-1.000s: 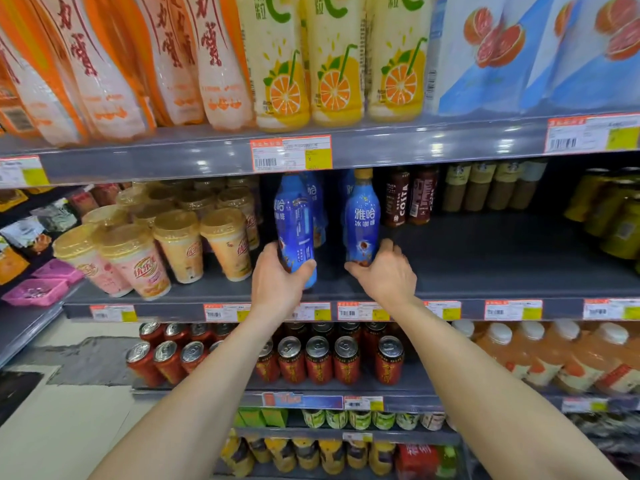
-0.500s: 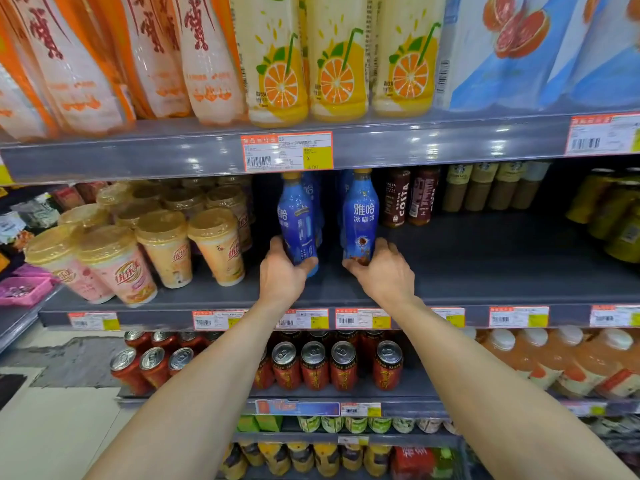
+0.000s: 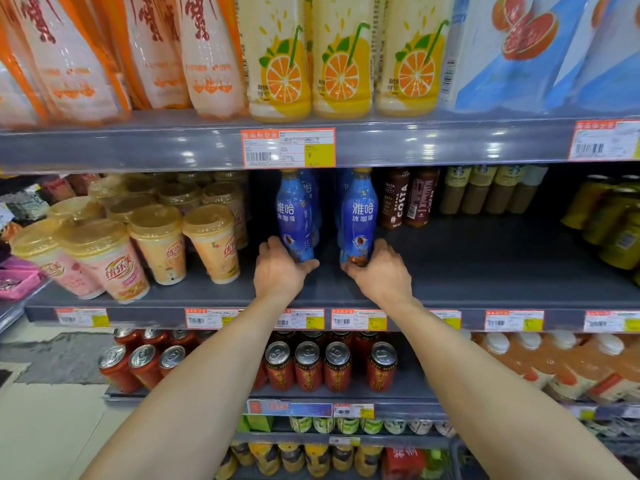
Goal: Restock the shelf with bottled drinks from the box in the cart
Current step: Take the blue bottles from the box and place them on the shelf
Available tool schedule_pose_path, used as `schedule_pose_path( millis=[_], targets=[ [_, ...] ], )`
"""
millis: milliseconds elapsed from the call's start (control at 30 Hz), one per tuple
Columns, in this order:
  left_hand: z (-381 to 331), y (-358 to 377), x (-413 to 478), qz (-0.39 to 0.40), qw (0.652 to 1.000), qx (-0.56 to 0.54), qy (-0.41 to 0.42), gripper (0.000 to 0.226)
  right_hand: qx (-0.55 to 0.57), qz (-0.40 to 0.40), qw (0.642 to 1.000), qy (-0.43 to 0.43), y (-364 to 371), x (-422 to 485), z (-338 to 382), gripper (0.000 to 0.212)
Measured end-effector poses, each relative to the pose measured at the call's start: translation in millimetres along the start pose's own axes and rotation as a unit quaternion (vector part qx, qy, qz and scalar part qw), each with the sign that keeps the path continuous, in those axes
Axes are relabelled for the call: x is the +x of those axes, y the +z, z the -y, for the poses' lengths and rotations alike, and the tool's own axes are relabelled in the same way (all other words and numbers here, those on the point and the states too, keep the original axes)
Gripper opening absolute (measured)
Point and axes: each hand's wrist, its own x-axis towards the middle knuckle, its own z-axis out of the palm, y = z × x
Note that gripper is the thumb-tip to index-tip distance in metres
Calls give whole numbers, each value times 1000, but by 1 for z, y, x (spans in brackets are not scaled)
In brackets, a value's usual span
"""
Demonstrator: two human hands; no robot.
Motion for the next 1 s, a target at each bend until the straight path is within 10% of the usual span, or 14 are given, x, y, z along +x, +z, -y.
schedule_pose_path(
  millis=[767, 1000],
  targets=[
    [-4, 10, 13, -20, 998, 51, -28, 91, -30, 22, 999, 29, -1, 7, 9, 63],
    [5, -13, -32, -37, 995, 69, 56, 56, -48, -8, 999, 11, -15, -21, 10, 60]
  ],
)
